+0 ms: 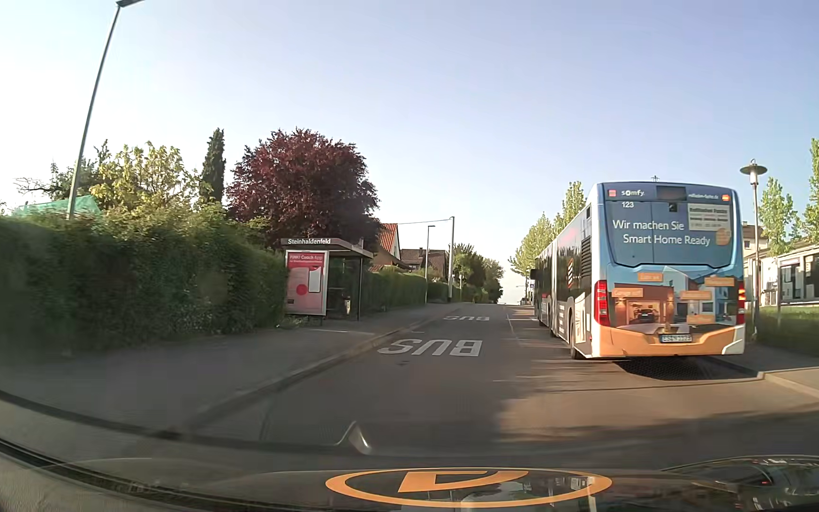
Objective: Follow the waypoints while adhering to traffic rules and regulations
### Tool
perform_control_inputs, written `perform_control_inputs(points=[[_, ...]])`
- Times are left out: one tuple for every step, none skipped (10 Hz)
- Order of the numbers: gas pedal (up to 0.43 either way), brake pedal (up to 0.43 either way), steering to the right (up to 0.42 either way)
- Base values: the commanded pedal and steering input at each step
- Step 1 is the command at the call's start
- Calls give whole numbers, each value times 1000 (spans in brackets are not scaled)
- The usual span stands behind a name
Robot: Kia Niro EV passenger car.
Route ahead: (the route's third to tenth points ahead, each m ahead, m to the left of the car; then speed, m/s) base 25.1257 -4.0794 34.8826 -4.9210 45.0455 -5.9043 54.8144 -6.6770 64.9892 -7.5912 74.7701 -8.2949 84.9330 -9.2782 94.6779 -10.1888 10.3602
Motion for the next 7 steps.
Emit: perform_control_inputs(points=[[390, 0, 4], [378, 0, 5], [287, 0, 9], [268, 0, 13], [268, 0, 15], [197, 0, 19], [157, 0, 20]])
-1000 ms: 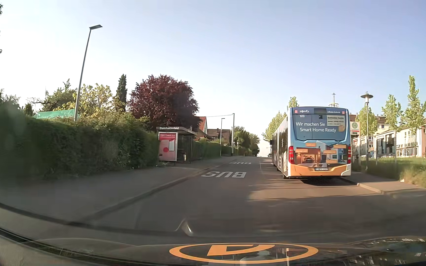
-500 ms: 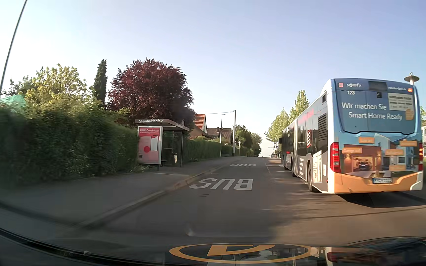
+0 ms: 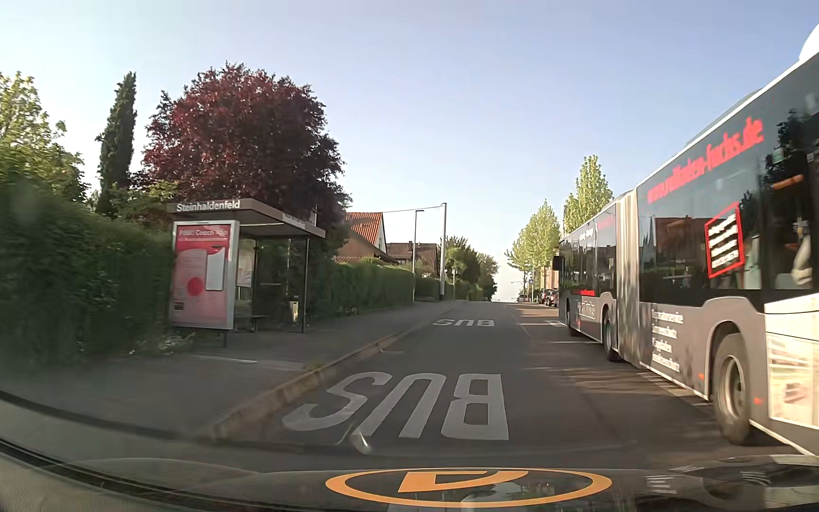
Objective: Follow the waypoints while adhering to traffic rules and regulations
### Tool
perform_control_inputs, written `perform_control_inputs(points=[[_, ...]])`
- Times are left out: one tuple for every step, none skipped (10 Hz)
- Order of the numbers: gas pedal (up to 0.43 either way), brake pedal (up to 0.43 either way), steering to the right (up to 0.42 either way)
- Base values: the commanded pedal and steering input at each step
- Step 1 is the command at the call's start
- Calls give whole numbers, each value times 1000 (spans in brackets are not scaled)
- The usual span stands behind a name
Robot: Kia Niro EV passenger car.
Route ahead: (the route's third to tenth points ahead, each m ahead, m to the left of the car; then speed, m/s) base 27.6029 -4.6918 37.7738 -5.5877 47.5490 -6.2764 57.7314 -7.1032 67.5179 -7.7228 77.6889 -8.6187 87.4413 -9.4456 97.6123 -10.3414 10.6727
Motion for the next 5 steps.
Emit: perform_control_inputs(points=[[157, 0, 20], [157, 0, 23], [157, 0, 24], [157, 0, 25], [157, 0, 26]])
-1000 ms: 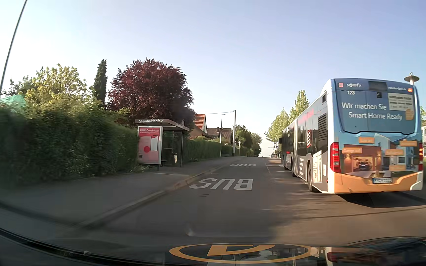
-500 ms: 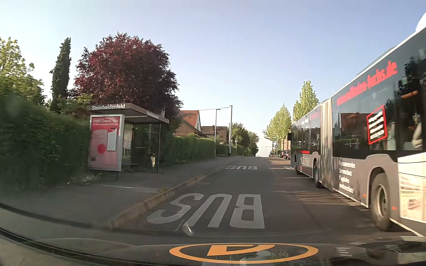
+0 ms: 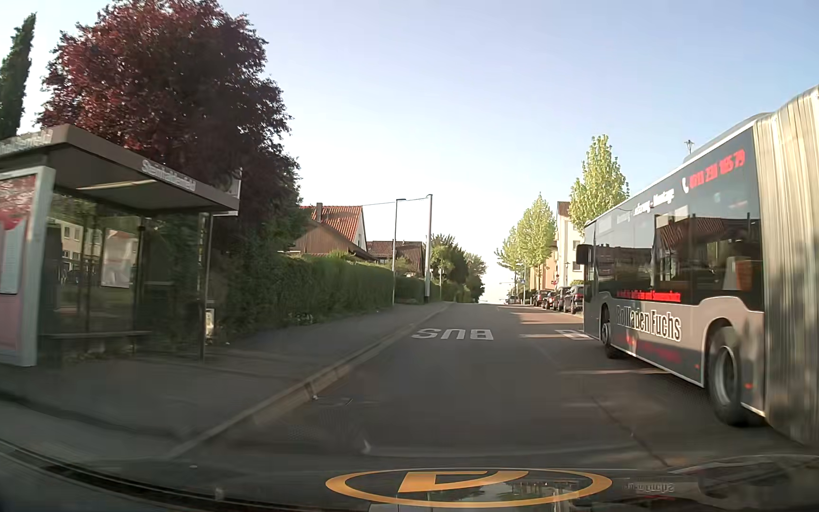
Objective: Follow the waypoints while adhering to traffic rules and regulations
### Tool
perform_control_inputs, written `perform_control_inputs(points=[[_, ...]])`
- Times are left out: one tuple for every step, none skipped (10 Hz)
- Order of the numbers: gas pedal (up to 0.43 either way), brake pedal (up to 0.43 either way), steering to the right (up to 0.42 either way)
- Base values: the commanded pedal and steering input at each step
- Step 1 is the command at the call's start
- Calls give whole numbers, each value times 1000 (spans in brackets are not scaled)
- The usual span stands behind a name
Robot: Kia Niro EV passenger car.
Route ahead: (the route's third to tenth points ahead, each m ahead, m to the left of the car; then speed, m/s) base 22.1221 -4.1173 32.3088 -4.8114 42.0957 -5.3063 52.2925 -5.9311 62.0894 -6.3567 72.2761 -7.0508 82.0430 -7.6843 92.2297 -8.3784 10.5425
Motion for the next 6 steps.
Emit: perform_control_inputs(points=[[157, 0, 27], [157, 0, 27], [157, 0, 27], [157, 0, 27], [157, 0, 27], [157, 0, 27]])
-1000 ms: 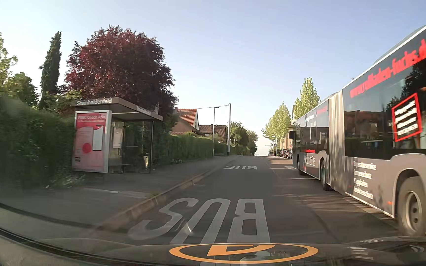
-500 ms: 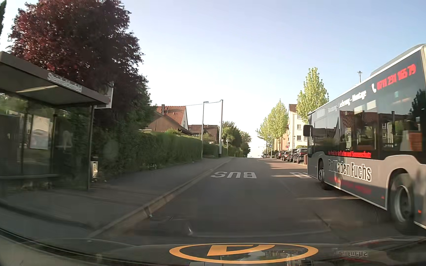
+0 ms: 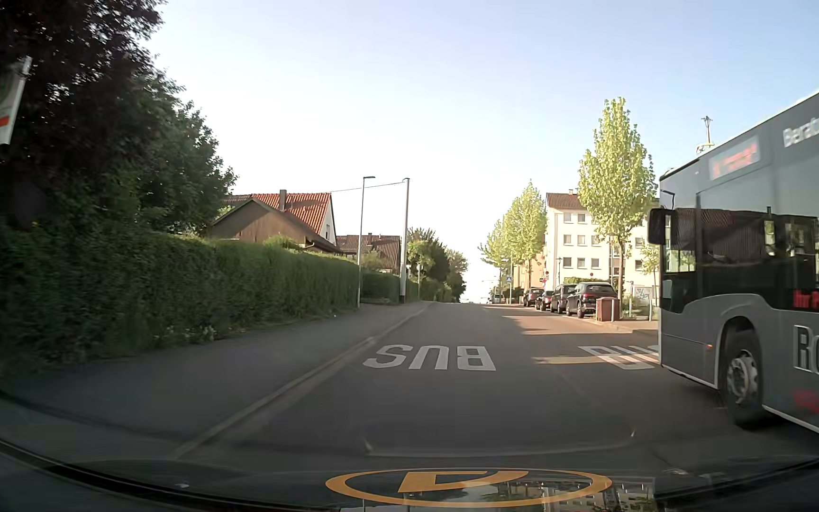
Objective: Follow the waypoints while adhering to traffic rules and regulations
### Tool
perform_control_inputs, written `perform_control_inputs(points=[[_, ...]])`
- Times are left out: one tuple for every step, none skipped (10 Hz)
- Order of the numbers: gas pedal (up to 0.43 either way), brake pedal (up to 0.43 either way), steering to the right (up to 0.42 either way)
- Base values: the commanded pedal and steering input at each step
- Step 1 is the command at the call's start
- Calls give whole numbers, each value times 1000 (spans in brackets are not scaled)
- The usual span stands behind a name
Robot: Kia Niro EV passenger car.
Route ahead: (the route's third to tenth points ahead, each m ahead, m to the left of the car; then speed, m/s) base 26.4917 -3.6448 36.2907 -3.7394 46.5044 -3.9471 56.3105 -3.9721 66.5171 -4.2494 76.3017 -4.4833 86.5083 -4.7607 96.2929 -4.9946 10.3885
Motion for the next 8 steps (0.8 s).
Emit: perform_control_inputs(points=[[157, 0, 27], [157, 0, 27], [157, 0, 28], [157, 0, 28], [157, 0, 28], [157, 0, 29], [169, 0, 29], [177, 0, 28]])
